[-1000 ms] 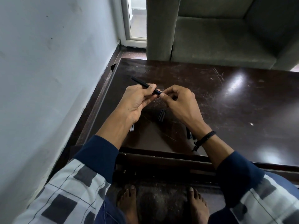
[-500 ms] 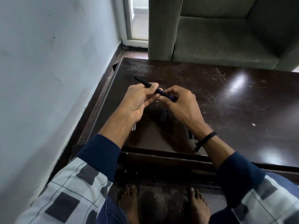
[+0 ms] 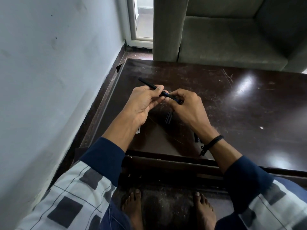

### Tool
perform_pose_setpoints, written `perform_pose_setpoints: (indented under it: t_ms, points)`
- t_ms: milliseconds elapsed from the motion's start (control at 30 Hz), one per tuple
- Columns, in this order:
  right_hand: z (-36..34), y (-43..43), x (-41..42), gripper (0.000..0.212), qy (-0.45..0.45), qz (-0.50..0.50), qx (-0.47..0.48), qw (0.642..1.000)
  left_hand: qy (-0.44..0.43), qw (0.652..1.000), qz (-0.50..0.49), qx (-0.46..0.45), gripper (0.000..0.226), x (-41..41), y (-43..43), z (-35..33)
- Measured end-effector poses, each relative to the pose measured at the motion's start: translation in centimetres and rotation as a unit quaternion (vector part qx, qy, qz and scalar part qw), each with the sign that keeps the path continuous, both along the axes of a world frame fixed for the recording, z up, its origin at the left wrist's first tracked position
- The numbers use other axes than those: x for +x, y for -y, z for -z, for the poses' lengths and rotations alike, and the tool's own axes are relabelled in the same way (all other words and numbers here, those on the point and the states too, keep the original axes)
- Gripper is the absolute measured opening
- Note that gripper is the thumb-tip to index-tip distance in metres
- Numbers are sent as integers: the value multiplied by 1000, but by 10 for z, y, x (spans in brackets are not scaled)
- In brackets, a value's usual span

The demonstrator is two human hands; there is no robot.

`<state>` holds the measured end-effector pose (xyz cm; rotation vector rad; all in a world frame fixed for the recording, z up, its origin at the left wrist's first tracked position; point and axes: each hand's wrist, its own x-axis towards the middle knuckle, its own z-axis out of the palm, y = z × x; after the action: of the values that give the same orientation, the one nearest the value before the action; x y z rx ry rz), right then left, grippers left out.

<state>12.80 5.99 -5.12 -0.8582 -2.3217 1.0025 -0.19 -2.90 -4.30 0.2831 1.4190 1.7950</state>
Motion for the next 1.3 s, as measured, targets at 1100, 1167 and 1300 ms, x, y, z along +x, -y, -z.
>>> perform_pose_setpoints:
  t_ms: [1100,1167,1300]
  points:
    - [4,3,-2,16,-18,11,0,1000,-9,1000,1,3,9,1,2,-4]
    - [5,3,-3,12,-20,13,7,1000,-10,1000,1,2,12,2,2,-4]
    - [2,1,-1,21,0,15,6,1000,-10,1000,9,-5,11,2,2,-4]
